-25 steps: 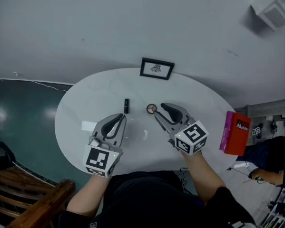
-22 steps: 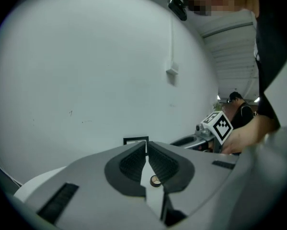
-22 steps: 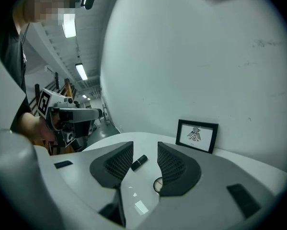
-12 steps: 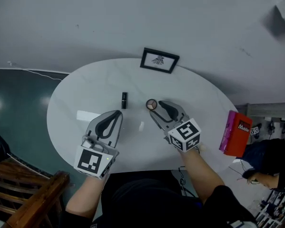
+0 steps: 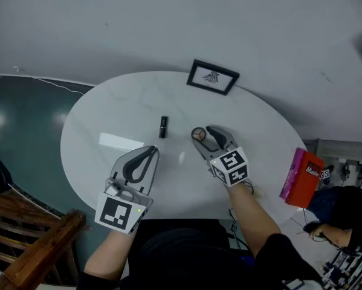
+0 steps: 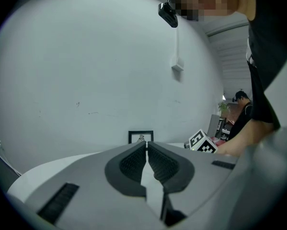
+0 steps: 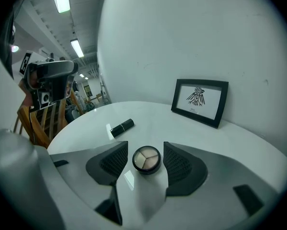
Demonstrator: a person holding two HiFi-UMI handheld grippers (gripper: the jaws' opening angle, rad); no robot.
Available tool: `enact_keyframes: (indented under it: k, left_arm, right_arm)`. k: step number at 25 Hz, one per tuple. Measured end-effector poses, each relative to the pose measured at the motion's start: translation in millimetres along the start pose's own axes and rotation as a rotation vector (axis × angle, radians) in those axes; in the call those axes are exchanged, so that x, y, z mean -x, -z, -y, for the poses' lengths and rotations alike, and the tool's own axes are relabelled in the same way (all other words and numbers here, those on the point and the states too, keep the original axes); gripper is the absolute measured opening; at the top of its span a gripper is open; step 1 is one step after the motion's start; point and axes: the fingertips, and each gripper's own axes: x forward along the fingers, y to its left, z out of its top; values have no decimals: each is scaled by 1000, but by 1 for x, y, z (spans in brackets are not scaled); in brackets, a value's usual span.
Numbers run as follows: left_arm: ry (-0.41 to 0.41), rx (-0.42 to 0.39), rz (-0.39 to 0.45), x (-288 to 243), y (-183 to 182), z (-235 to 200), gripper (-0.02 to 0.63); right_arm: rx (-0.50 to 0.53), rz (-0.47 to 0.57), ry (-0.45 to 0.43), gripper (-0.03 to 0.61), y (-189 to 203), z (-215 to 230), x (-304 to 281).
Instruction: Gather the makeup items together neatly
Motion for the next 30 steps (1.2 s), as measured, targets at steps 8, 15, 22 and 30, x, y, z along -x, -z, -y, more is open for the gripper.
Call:
enact_keyframes:
  k: [8,15,22,30]
  left_arm:
    - [-15,13,-1,11,-5,-4,21]
    - [-34,30,7,25,-6,-7,21]
    - [-30,54,9,36,-1,-8,21]
    - [-65,77,9,50,6,-21,21]
  right_arm:
    - [61,-90,30,213,17,-2,-19]
    - [93,-153,93,210,28,3,-21]
    - [117,-83,88,210,-2,-6,-16]
    - [142,-65,35,210,-27,-24,-38]
